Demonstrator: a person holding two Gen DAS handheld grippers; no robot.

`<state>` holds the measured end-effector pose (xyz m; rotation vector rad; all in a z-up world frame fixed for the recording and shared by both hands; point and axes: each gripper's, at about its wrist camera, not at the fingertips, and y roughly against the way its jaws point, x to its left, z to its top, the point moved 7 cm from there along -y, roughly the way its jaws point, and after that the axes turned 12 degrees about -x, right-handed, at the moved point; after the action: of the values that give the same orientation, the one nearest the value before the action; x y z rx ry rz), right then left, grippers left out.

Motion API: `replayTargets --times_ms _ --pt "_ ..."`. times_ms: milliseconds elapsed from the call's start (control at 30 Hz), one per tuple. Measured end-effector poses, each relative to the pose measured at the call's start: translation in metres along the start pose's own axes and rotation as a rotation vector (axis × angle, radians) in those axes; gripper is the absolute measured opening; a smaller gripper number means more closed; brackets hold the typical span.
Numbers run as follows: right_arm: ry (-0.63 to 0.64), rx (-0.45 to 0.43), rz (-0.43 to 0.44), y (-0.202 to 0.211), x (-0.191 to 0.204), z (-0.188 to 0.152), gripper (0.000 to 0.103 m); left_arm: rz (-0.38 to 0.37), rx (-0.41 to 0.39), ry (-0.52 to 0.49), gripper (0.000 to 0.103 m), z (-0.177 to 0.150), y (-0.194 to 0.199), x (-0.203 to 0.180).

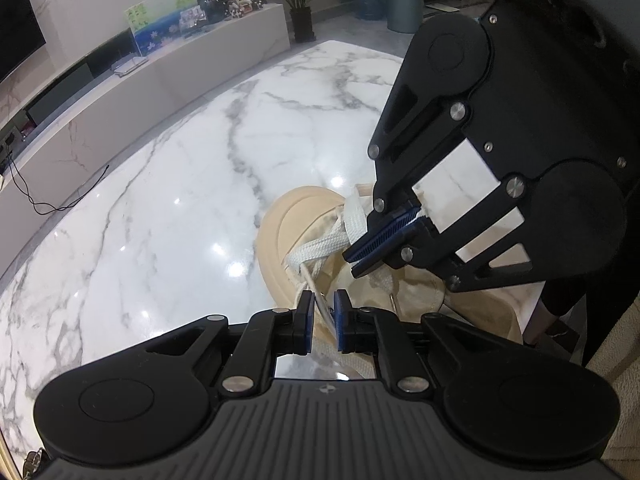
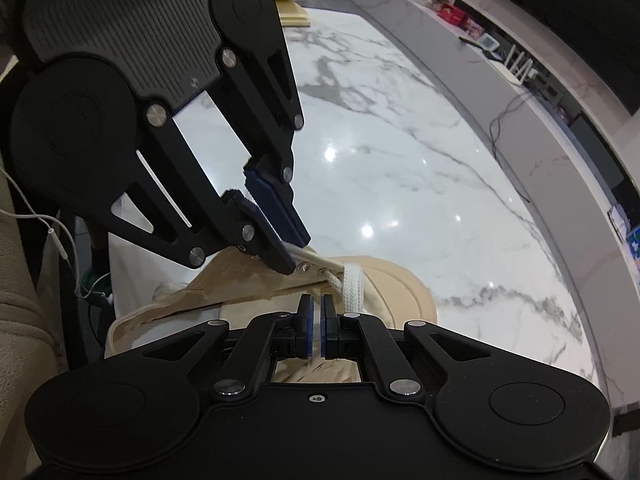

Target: Lace up shoes with both hands

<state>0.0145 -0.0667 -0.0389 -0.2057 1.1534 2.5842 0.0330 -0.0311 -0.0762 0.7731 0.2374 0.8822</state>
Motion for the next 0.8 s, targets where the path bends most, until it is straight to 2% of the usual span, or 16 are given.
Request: replayTargets --times_ms 233,300,333,433,600,700,800 --pt "0.194 0.011 0.076 0.018 0.015 0.002 0.006 0.003 -0.002 -0.014 0.009 0.000 0.001 -0.001" --pt "0.269 0.028 0.109 0.020 0.021 0.000 0.018 0.001 -0.002 -0.021 0.009 0.000 0.001 -0.001" --pt "0.305 0.038 0.126 0.020 0.024 -0.001 0.020 0.000 -0.002 -0.026 0.009 0.000 0.002 -0.002" --pt "0.413 0.073 0.165 0.019 0.035 -0.006 0.020 -0.001 -0.002 -0.032 0.009 0.000 0.002 -0.002" --pt "0.752 0.161 0.194 0.004 0.049 -0.021 0.020 -0.002 -0.006 -0.035 0.009 -0.001 0.003 -0.003" --pt "0.862 0.190 0.214 -0.004 0.053 -0.025 0.020 -0.005 -0.010 -0.032 0.009 -0.002 0.003 -0.003" --pt "0.918 0.209 0.225 -0.010 0.055 -0.029 0.019 -0.006 -0.015 -0.030 0.009 -0.002 0.003 -0.003"
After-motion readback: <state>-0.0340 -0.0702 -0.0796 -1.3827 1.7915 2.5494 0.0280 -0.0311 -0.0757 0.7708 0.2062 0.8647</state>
